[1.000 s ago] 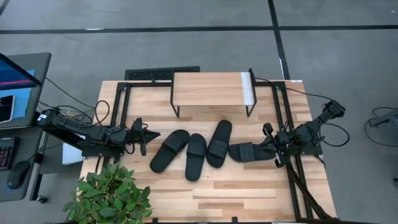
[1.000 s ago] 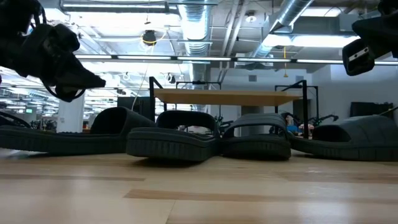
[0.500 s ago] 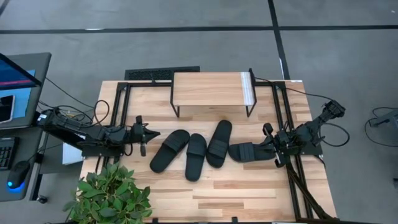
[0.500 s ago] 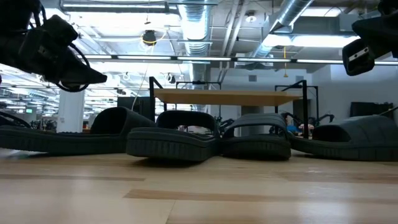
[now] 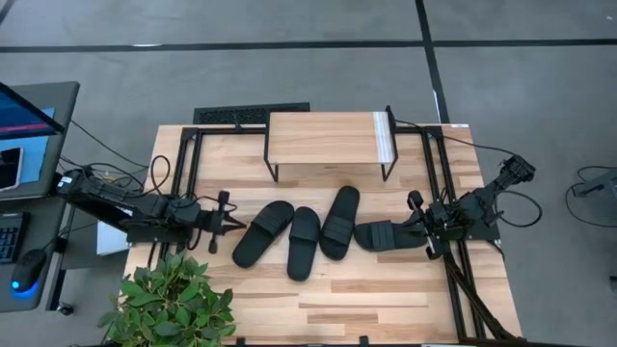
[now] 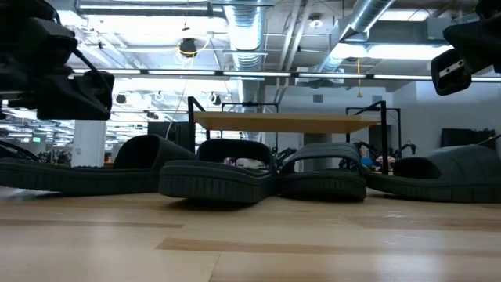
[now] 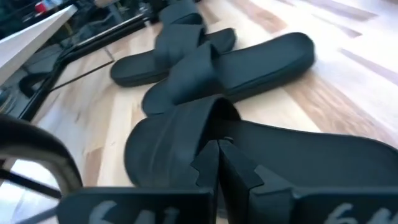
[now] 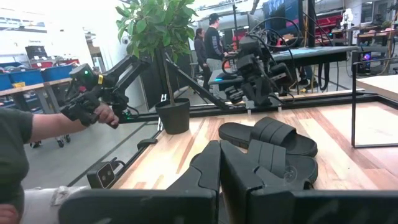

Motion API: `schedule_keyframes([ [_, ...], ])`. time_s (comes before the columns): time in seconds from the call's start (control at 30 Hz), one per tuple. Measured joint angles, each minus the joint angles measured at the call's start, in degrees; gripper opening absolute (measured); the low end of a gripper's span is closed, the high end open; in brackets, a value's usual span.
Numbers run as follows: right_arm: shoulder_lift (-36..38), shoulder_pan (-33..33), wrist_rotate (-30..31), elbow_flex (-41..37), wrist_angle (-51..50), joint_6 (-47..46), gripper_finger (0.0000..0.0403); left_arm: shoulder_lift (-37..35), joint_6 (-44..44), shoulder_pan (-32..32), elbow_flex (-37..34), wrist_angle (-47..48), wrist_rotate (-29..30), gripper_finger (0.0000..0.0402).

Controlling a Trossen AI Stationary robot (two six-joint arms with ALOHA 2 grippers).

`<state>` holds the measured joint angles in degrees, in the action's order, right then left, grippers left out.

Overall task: Pick and place slides into the shelf
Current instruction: Put the black slide on the shelf

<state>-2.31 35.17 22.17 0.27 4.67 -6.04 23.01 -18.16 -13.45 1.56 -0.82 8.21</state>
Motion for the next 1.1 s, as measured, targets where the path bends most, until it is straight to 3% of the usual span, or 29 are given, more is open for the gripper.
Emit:
schedule_keyframes([
  [0.23,0.0,0.0,0.0,0.0,0.0,0.0,0.0,0.0,1.6,0.0,-0.1,0.0,-4.9,0.0],
  [0.47,0.0,0.0,0.0,0.0,0.0,0.0,0.0,0.0,5.1,0.0,-0.1,-0.1,0.2,0.0005],
  [0.9,0.0,0.0,0.0,0.0,0.0,0.0,0.0,0.0,6.7,0.0,-0.1,-0.5,4.6,0.0123],
  [1.1,0.0,0.0,0.0,0.0,0.0,0.0,0.0,1.3,3.4,0.0,0.0,-0.7,5.6,0.0143],
])
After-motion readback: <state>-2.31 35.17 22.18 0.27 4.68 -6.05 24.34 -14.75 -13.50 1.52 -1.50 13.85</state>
